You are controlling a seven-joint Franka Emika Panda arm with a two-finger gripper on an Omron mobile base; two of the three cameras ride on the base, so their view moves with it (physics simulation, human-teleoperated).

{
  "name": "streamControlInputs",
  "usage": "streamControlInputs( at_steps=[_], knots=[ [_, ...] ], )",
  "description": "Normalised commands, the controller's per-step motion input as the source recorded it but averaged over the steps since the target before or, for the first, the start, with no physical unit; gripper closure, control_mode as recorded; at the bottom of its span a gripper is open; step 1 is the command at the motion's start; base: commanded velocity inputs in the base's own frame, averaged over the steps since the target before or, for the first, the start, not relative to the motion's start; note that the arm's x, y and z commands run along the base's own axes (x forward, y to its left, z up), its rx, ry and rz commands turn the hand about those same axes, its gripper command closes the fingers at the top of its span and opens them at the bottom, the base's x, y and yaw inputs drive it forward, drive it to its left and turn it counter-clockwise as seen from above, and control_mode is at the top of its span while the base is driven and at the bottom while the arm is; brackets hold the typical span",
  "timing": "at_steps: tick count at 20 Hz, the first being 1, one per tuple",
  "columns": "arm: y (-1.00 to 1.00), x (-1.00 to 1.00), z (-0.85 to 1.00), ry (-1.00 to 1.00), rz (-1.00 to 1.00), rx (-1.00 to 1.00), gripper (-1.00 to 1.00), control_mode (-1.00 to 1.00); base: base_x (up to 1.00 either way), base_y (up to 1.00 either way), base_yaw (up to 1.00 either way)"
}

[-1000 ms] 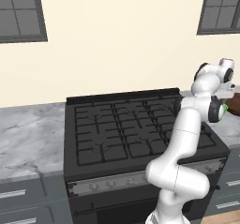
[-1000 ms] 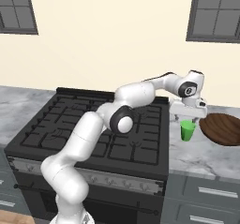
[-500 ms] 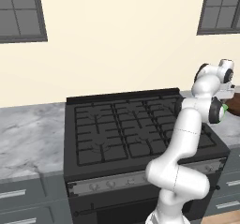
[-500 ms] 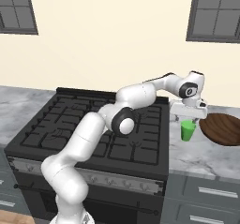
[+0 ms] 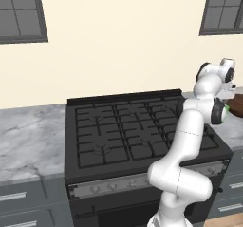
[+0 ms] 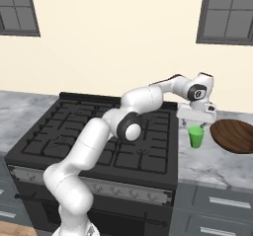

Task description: Pick the cup and bowl from the counter and place them on the counter next to the sink.

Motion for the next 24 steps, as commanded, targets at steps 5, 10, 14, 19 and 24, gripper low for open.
streamControlInputs(
  at_steps=[5, 10, 14, 19, 24],
  knots=[
    [0.22, 0.00, 0.00, 0.00, 0.00, 0.00, -1.00, -1.00, 0.00, 0.00, 0.00],
    [0.03, 0.04, 0.07, -0.03, -0.01, 0.00, -1.00, -1.00, 0.00, 0.00, 0.00],
    [-0.22, 0.35, 0.12, 0.00, -0.03, 0.04, -1.00, -1.00, 0.00, 0.00, 0.00],
    [-0.10, 0.13, 0.14, -0.01, -0.01, 0.04, -1.00, -1.00, 0.00, 0.00, 0.00],
    [0.00, -0.38, 0.00, 0.00, 0.00, 0.00, -1.00, -1.00, 0.00, 0.00, 0.00]
  ],
)
